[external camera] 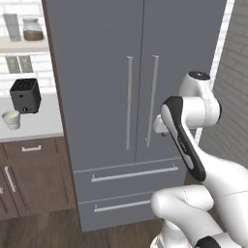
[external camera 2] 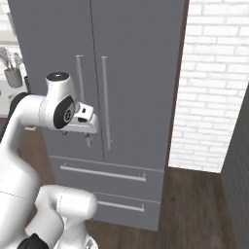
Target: Grab a lemon wedge from the fridge and one ice cube from the ice bowl, and put them in the glass of lemonade.
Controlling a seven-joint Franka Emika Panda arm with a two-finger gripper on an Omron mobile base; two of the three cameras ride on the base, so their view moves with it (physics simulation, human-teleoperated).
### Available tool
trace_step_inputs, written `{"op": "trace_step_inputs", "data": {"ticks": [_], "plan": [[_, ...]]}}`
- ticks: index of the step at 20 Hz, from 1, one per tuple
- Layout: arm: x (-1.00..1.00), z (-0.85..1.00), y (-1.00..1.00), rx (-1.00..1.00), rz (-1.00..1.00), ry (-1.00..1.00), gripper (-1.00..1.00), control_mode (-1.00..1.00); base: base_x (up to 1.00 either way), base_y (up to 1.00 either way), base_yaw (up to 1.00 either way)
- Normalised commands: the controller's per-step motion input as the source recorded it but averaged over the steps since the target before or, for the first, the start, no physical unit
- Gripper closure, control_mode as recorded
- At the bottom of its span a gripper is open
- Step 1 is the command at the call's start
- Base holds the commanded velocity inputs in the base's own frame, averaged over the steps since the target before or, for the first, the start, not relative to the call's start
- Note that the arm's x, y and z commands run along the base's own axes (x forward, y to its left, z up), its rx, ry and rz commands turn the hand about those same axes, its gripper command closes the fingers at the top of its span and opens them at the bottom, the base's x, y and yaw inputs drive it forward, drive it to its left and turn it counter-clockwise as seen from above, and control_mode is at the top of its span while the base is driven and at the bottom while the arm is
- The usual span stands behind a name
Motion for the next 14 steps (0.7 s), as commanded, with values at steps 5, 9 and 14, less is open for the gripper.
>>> {"op": "trace_step_inputs", "data": {"ticks": [5, 9, 14], "plan": [[0.0, 0.0, 0.0, 0.0, 0.0, 0.0, -1.0, 1.0, -0.36, 0.0, 0.0], [0.0, 0.0, 0.0, 0.0, 0.0, 0.0, -1.0, 1.0, 0.0, 0.0, 0.0], [0.0, 0.0, 0.0, 0.0, 0.0, 0.0, -1.0, 1.0, 0.0, 0.0, 0.0]]}}
